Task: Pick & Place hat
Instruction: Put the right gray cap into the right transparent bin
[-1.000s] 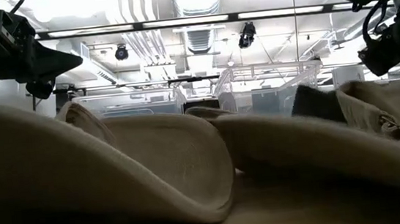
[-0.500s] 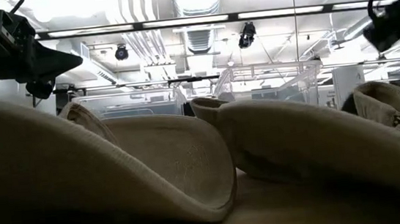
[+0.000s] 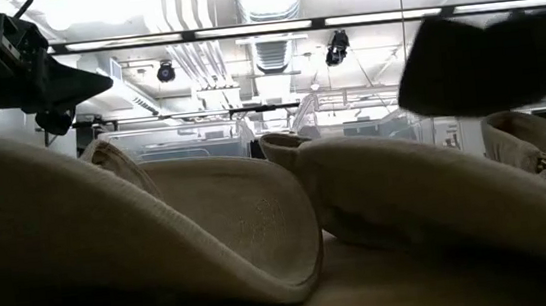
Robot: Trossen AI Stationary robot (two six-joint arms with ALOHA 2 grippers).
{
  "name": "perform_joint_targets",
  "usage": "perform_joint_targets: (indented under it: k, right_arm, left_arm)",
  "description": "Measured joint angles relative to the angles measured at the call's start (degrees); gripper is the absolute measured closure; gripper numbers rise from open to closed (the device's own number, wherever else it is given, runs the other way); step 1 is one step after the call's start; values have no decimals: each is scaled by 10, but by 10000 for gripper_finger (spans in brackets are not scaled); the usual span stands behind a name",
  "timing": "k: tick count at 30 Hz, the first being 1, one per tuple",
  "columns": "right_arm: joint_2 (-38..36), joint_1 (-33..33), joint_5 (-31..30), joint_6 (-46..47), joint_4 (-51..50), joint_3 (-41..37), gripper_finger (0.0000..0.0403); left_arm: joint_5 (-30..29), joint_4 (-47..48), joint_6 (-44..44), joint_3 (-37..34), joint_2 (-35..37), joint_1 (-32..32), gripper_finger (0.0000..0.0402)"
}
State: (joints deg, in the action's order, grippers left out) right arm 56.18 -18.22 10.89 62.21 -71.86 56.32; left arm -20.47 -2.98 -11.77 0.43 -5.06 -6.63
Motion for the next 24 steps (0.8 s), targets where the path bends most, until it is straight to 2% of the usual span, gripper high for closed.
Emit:
perform_joint_targets:
  k: [3,7,13,16,19,24]
  right_arm:
    - [-11,1,-19,-14,-4,32,394]
    - [-19,5,-84,-30,-4,76,394]
    - [-17,39,-258,-77,-2,133,394]
    - [-16,72,-318,-102,5,151,394]
    - [-14,110,-348,-136,7,167,394]
    - [-8,193,-352,-202,61,190,394]
  left_arm:
    - [0,0,0,0,0,0,402]
    - [0,0,0,0,0,0,402]
    - [0,0,0,0,0,0,402]
    - [0,0,0,0,0,0,402]
    - [0,0,0,0,0,0,402]
    - [0,0,0,0,0,0,402]
